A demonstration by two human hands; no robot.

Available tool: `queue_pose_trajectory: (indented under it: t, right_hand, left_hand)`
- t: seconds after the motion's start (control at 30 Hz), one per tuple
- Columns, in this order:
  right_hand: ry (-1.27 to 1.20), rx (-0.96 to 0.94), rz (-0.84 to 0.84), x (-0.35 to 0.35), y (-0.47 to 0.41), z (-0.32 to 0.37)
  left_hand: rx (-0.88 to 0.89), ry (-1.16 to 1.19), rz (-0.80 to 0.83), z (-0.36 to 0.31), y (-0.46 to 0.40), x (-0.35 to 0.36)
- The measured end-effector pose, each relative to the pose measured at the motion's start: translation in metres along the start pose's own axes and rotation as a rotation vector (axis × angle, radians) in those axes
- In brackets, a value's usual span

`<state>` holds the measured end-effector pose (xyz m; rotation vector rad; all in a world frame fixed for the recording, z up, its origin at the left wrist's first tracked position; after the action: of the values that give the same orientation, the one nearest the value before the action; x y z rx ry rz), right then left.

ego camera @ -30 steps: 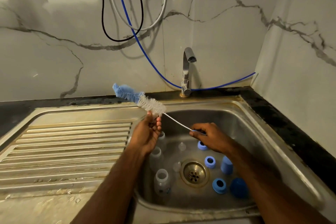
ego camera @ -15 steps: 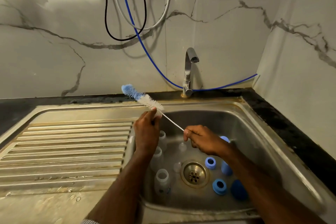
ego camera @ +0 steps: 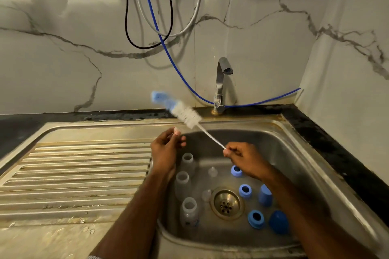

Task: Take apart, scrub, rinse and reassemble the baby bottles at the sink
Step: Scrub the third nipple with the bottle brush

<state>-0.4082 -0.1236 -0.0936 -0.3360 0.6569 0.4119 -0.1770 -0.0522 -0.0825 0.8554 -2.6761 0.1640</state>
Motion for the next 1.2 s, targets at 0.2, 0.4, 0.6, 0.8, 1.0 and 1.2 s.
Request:
queue_pose_trajectory:
  t: [0.2,0.4,0.6,0.8,1.0,1.2]
  right_hand:
    - [0.117,-0.102,-0.039,0.010,0.001,0.013]
    - [0.114,-0.083,-0.114,-0.010,0.001,0.002]
    - [0.171,-0.091,-0.038,-0.003,0.002,0.008]
    - [0.180,-0.103,-0.055,-0.004,0.005,0.009]
    - [0.208,-0.102,-0.001,-0.013,0.005,0.009]
    - [0.233,-0.075,-0.045,-0.012,0.004,0.007]
  left_hand:
    - [-0.043,-0.076,0.210,0.011,0.006,0.017]
    - [-0.172,0.416,0.084,-0.002,-0.001,0.006]
    - [-0.095,0.287,0.152,0.000,-0.003,0.005]
    - [-0.082,0.130,0.132,0.000,-0.003,0.003]
    - [-0.104,0.174,0.046,-0.005,-0.009,-0.006]
    - [-0.105,0.150,0.134,-0.002,-0.003,0.007]
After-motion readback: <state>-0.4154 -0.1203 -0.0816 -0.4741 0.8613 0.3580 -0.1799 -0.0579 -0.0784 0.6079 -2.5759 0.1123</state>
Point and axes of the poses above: each hand's wrist, its own y-axis away from the middle knuckle, its own x-axis out of the palm, z = x × y, the point moved 1 cm from there along -y, towards the middle knuckle, and after that the axes turned 2 degrees about -z, right-handed, at the moved point
